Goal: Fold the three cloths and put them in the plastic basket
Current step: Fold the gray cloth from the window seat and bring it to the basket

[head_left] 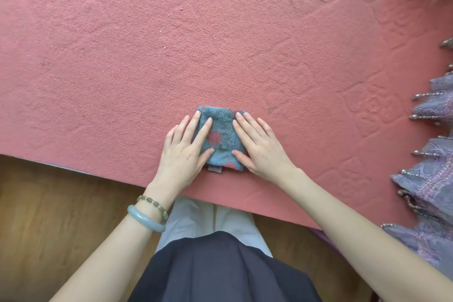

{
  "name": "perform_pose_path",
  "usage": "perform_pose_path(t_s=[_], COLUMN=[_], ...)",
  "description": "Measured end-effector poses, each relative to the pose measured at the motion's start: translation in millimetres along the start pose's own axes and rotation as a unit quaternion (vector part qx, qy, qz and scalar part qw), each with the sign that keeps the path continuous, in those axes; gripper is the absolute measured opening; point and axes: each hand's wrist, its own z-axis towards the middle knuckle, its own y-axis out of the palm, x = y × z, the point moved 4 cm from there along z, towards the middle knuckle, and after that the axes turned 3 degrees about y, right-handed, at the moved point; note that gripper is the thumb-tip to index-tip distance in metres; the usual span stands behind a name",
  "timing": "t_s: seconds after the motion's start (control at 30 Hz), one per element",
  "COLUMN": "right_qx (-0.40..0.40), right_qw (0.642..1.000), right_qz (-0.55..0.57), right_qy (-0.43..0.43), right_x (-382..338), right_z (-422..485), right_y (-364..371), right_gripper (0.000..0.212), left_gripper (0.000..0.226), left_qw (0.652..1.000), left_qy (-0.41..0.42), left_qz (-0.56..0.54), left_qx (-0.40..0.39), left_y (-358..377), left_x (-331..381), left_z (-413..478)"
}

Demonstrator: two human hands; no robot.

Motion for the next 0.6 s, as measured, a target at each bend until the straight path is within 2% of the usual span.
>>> perform_pose_path(t_s=[0.07,0.13,0.2,0.27,0.3,0.4,0.47,0.6], right_qx=[0.027,0.076,0.066,0.008,-0.002,0.014,0.015,-0.016], right_qw=[0.993,0.954,0.866,0.738,0.684,0.587,0.545,0.52], right_qz=[0.101,0.23,0.37,0.517,0.563,0.627,0.662,0.689], right_qy=[0.055,0.177,0.33,0.434,0.464,0.512,0.514,0.505], right_x=[3,8,10,3,0,-6,-9,-10], right_z=[-4,-10,-16,-18,-18,-16,-12,-7], right_y=[-7,-12,-7,5,10,15,15,13], right_gripper=[0.062,0.052,0.043,0.043,0.045,0.045,0.043,0.035], left_gripper=[0.069,0.073,0.071,0.067,0.066,0.057,0.053,0.04], left_qw=[0.995,0.981,0.962,0.933,0.917,0.859,0.816,0.778], left_qy=[-0.027,-0.066,-0.109,-0.17,-0.203,-0.296,-0.337,-0.367], left_qz=[-0.096,-0.182,-0.247,-0.31,-0.334,-0.409,-0.464,-0.509], left_qx=[0.011,0.025,0.049,0.067,0.075,0.083,0.069,0.02], left_y=[-5,-8,-8,-8,-8,-6,-2,3], left_x=[0,1,3,4,4,1,-3,-9], left_z=[1,2,3,5,6,13,18,27])
